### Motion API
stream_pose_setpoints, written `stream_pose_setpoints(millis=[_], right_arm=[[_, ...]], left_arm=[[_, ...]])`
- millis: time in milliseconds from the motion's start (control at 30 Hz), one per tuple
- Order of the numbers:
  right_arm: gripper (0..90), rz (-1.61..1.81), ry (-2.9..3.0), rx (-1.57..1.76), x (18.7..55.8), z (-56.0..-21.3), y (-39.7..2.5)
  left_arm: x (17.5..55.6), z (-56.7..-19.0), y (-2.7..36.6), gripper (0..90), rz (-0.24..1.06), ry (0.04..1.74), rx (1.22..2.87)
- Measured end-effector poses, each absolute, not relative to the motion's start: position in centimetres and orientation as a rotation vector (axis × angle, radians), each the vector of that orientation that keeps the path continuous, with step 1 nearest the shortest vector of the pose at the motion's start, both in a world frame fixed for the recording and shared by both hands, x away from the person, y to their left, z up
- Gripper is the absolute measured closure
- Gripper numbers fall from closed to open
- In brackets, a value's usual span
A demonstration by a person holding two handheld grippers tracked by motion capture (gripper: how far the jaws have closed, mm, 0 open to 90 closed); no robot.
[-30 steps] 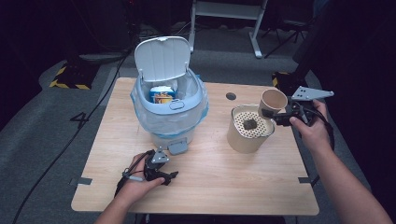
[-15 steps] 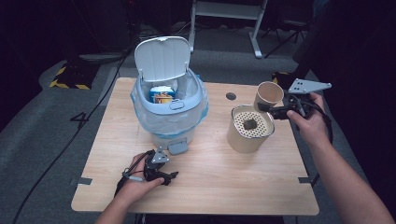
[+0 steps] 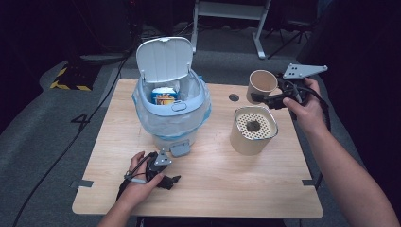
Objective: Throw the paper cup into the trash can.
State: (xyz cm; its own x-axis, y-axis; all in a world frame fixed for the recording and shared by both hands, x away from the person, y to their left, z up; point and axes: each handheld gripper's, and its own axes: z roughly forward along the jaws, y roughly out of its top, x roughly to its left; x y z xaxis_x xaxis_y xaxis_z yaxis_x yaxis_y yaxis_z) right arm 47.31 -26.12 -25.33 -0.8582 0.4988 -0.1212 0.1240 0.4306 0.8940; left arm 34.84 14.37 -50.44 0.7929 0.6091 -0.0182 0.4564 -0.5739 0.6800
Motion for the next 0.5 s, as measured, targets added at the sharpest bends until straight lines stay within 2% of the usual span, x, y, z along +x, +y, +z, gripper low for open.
stream_pose_setpoints(millis=[500], right_arm=[[28.6,1.516,2.299,0.543,48.9,-22.7,-21.8]], left_arm=[[34.9,-50.4,14.8,9.5,0.29,0.797,2.284]])
